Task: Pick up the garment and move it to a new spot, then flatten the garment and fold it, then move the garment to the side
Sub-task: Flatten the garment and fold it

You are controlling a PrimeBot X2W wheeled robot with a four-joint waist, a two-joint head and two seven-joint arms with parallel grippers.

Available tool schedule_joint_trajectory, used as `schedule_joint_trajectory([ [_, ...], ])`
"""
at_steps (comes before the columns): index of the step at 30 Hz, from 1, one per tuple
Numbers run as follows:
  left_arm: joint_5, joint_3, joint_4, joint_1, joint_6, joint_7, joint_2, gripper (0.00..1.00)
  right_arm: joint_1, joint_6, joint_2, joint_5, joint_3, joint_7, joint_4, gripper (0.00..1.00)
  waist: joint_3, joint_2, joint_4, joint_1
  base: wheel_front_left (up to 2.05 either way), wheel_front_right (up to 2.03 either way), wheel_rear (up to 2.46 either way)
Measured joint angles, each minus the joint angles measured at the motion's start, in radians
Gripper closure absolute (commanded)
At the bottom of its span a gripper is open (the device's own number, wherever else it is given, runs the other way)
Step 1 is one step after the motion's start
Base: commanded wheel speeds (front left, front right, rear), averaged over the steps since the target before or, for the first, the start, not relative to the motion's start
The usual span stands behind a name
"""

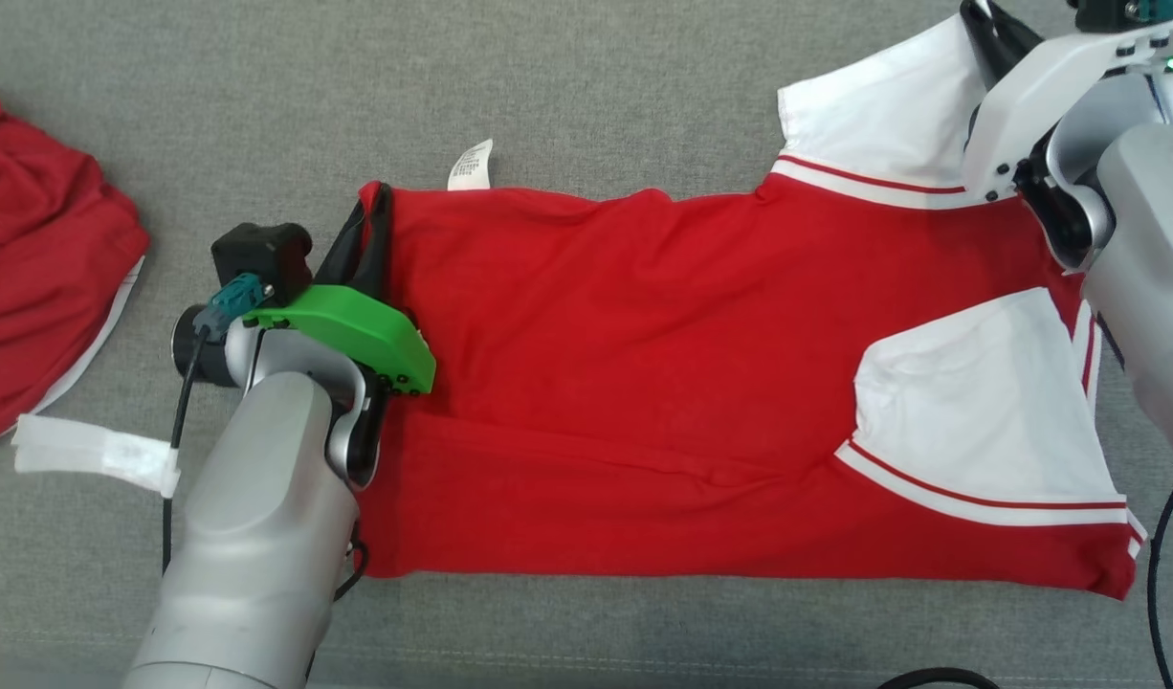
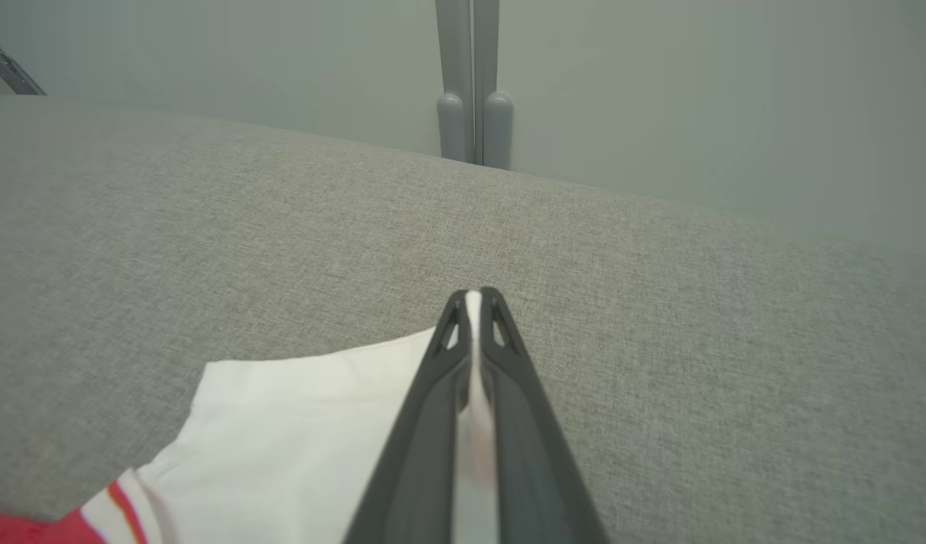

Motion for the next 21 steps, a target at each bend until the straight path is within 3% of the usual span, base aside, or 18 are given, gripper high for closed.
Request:
schedule_joint_trajectory([
  [8,0.025,0.062,0.000,0.062,-0.016,0.000,0.036,1.00,0.102,0.000,0.003,0.089,-0.008,-0.125,-0.068,1.00,-0.099,0.0000,-0.045,0.0000,0.00,0.00,0.00],
  [21,0.052,0.127,-0.043,0.198,-0.033,0.000,0.066,1.00,0.354,0.000,-0.051,0.178,0.001,-0.187,-0.243,1.00,-0.222,0.0000,-0.126,0.0000,0.00,0.00,0.00],
])
